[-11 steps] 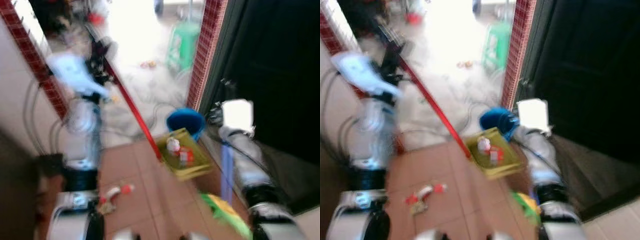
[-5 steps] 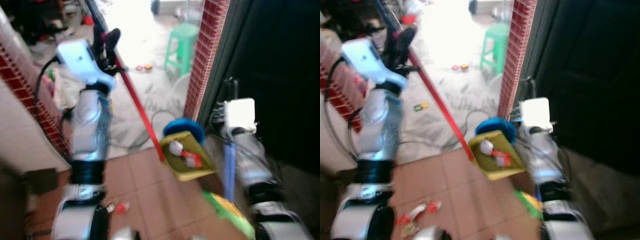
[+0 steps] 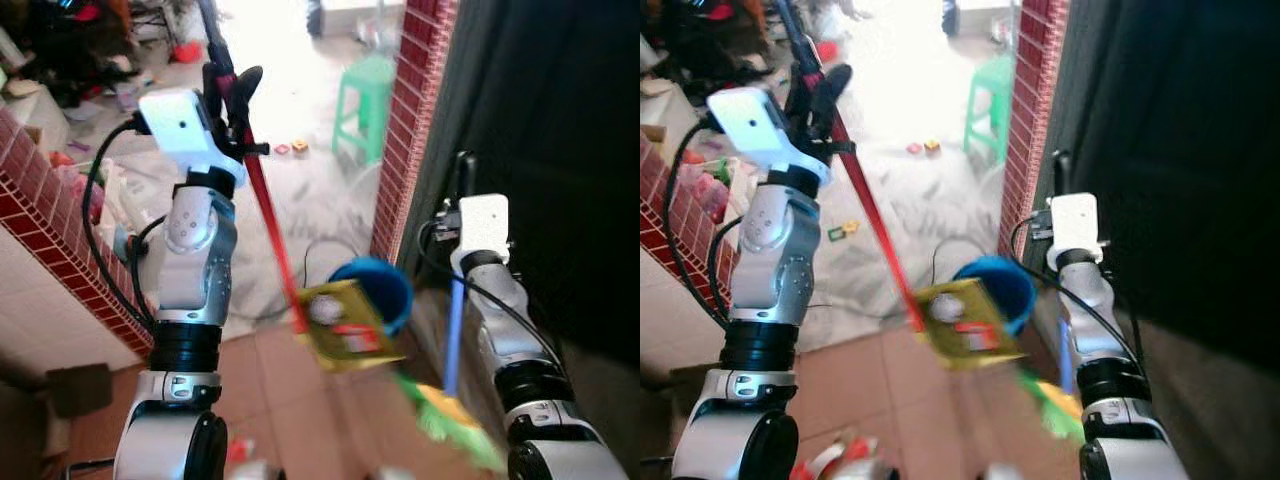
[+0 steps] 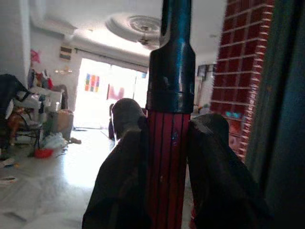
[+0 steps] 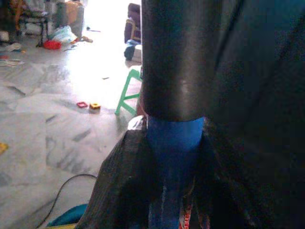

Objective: Sweep floor

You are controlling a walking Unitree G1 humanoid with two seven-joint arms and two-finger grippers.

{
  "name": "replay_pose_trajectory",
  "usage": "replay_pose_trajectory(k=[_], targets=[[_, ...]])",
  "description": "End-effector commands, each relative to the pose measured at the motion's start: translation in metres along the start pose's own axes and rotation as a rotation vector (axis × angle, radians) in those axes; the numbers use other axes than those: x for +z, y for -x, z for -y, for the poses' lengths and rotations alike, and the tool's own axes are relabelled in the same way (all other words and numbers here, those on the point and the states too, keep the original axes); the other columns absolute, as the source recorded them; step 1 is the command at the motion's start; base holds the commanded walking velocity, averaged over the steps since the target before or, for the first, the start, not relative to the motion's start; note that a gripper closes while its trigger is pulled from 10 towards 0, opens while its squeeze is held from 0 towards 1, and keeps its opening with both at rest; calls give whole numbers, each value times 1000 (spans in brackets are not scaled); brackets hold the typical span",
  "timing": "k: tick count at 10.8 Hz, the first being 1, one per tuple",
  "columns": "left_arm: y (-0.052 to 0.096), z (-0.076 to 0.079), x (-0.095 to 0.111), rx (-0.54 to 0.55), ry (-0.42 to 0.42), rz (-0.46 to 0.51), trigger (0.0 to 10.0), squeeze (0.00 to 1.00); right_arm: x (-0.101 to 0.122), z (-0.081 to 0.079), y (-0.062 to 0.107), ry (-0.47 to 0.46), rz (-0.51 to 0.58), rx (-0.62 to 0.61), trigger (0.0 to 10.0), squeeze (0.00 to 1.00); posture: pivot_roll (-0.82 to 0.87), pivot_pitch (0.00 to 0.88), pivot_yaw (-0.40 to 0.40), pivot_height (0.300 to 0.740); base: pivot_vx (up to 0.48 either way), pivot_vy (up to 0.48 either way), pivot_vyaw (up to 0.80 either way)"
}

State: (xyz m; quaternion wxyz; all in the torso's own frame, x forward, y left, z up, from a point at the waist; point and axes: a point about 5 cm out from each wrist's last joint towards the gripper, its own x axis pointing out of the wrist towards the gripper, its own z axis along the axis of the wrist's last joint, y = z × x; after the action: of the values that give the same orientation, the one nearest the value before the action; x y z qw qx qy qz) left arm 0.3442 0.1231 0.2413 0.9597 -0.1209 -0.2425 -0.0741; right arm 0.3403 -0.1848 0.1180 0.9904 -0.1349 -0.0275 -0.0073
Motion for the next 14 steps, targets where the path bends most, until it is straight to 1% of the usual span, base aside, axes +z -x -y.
replay_pose_trajectory(k=[1,2,4,6,7,8,10,11,12,13,14], targets=[[-6,-2,18,5,-4,87,10000,0,9,-12,-1,-19,42,35,10000,0,-104,0,55,740,480,0,0],[-6,-2,17,8,-8,87,10000,0,7,-16,1,-28,39,49,10000,0,-107,0,58,740,480,0,0],[-8,-3,17,10,-26,89,10000,0,8,-18,2,-29,41,57,10000,0,-112,0,65,740,480,0,0],[-7,4,12,-12,-63,83,10000,0,9,-16,2,-26,45,54,10000,0,-117,0,64,740,480,0,0],[-6,6,7,-14,-90,74,10000,0,9,-16,2,-25,49,55,10000,0,-119,0,64,740,480,0,0],[-4,5,6,-9,-156,85,10000,0,10,-16,2,-26,51,55,10000,0,-120,0,66,740,480,0,0],[-1,21,-2,-102,-201,77,10000,0,9,-17,3,-29,50,58,10000,0,-118,0,67,740,0,0,0],[3,31,-9,-162,-223,68,10000,0,9,-17,3,-31,49,58,10000,0,-116,0,67,740,0,0,0],[9,42,-17,-227,-238,54,10000,0,10,-19,2,-32,50,60,10000,0,-111,0,66,740,0,0,0],[20,58,-29,-329,-268,44,10000,0,10,-20,2,-32,52,64,10000,0,-110,0,67,740,0,0,0],[30,69,-37,-415,-283,31,10000,0,11,-21,1,-33,53,64,10000,0,-110,0,70,740,0,0,0]])
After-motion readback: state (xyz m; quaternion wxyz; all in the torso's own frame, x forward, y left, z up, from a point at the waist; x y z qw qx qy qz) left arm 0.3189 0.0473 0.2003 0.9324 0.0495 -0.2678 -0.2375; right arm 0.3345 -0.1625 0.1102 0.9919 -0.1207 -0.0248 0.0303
